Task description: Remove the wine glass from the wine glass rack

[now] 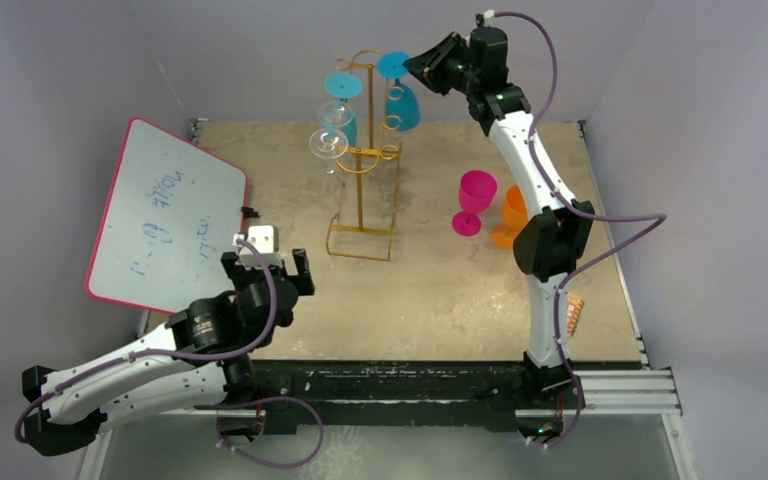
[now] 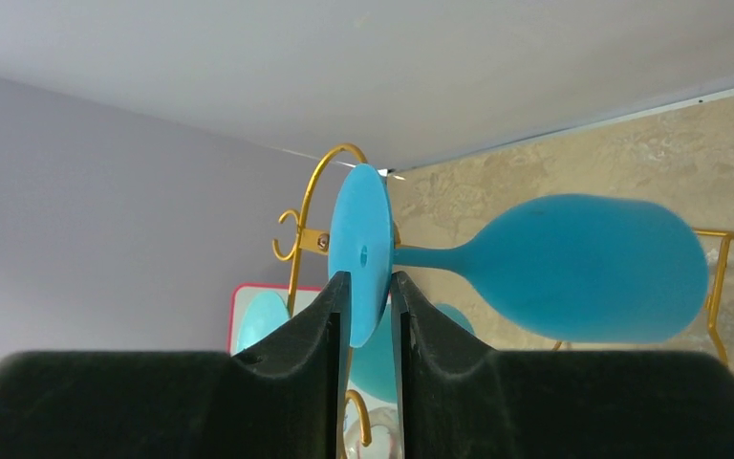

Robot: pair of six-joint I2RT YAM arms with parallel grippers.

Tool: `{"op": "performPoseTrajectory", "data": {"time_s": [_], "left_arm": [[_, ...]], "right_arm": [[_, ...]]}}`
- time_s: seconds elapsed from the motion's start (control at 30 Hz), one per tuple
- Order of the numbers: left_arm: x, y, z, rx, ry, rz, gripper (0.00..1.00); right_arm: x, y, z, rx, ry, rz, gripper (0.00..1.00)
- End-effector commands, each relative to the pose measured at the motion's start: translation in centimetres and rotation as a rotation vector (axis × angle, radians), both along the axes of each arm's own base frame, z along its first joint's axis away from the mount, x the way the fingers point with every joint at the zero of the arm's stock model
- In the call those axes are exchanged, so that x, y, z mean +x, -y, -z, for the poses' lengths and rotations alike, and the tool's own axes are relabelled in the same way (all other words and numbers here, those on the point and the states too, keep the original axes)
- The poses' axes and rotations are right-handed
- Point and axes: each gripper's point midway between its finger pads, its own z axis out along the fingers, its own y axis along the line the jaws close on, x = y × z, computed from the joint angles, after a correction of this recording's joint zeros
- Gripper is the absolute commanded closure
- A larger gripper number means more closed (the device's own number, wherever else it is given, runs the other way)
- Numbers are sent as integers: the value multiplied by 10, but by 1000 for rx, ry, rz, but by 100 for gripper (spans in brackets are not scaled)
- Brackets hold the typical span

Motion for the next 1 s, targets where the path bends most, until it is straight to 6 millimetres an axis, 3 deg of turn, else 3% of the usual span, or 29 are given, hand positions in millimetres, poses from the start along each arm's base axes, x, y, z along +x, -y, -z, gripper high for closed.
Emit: {"op": "performPoseTrajectory", "data": {"time_s": [0.0,0.2,0.33,0.67,0.97], "left_arm": [[2,3,-13,-42,24,-2,7],[2,4,-13,-42,24,-2,7],[3,4,-13,-37,22,-4,7],[3,4,-13,-39,23,-6,7],[0,8,-15,-29,1,40,3]], "right_arm": [[-2,-6,-27,34,70,-21,75],[2,-3,-15,3,53,-5,80],[3,-1,-18,-7,61,5,86],[-6,14,-51,-37,134,61,100],[-15,24,-70,-25,179,107,100]]}}
